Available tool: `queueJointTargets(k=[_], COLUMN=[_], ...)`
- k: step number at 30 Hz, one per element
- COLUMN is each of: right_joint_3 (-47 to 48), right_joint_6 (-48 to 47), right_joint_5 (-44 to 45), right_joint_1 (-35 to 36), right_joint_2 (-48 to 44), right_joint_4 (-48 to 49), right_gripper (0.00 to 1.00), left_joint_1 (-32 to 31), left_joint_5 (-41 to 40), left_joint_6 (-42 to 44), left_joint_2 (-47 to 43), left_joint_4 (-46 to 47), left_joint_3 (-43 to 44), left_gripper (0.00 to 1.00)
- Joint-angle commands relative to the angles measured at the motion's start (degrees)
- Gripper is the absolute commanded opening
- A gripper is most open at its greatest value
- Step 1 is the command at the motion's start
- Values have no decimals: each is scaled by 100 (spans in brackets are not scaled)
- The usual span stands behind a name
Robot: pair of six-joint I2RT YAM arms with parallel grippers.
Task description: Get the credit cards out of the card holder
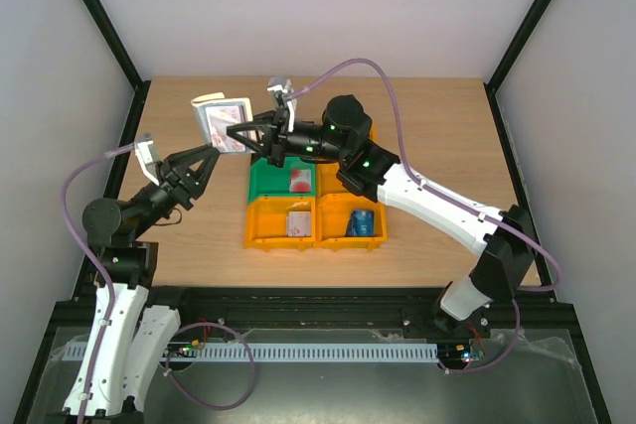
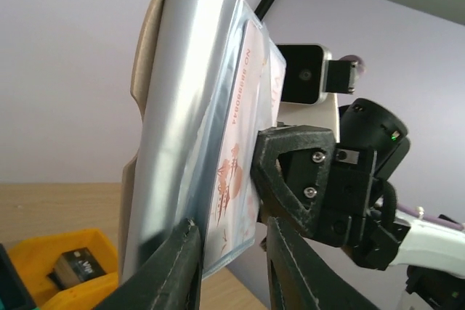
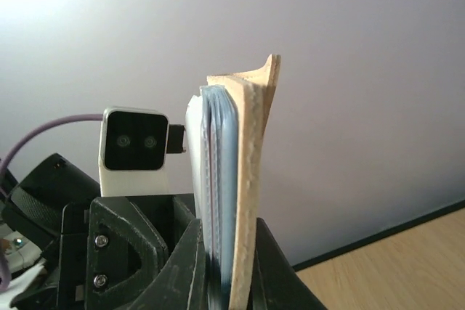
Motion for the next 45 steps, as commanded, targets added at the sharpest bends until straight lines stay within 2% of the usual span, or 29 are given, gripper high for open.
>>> queueJointTargets(k=[1,4,6,8,11,15,18,22,28,33,36,38,41,45], right_joint_3=[129,152,132,112,111,132,67,18,-119,-422,-246,-178,-180,-88], right_joint_6=[180,296,347,352,282,270,204,185,137,271,-631,-885,-925,-1266], right_joint_5=[-111,-162,-210,-252,-461,-679,-738,-1000,-1634,-2190,-1915,-1852,-1715,-1553], right_joint_1=[276,264,268,294,355,377,380,262,35,-230,-257,-255,-217,-40], right_joint_2=[610,691,728,738,730,773,719,545,376,49,-149,-200,-200,-122], right_joint_4=[504,629,707,724,752,744,717,765,633,893,-161,-489,-552,-870], right_gripper=[2,2,2,2,2,2,2,2,2,2,2,2,2,2], left_joint_1=[-354,-365,-363,-363,-354,-354,-354,-353,-312,-302,-302,-302,-302,-310], left_joint_5=[2243,2269,2146,1906,1567,1457,1604,1696,914,537,424,490,633,1029], left_joint_6=[-832,-906,-773,-502,134,374,530,1130,1657,3263,4170,4630,4698,4141], left_joint_2=[-38,-45,-59,-69,-73,-107,-148,-263,-343,-535,-764,-812,-755,-671], left_joint_4=[1192,1308,1184,745,58,-72,-218,-944,-1541,-2523,-2956,-3194,-3298,-2764], left_joint_3=[314,345,343,344,365,309,381,537,693,999,1104,1141,1071,796], left_gripper=[30,38,38,31,12,2,2,2,2,2,2,2,2,2])
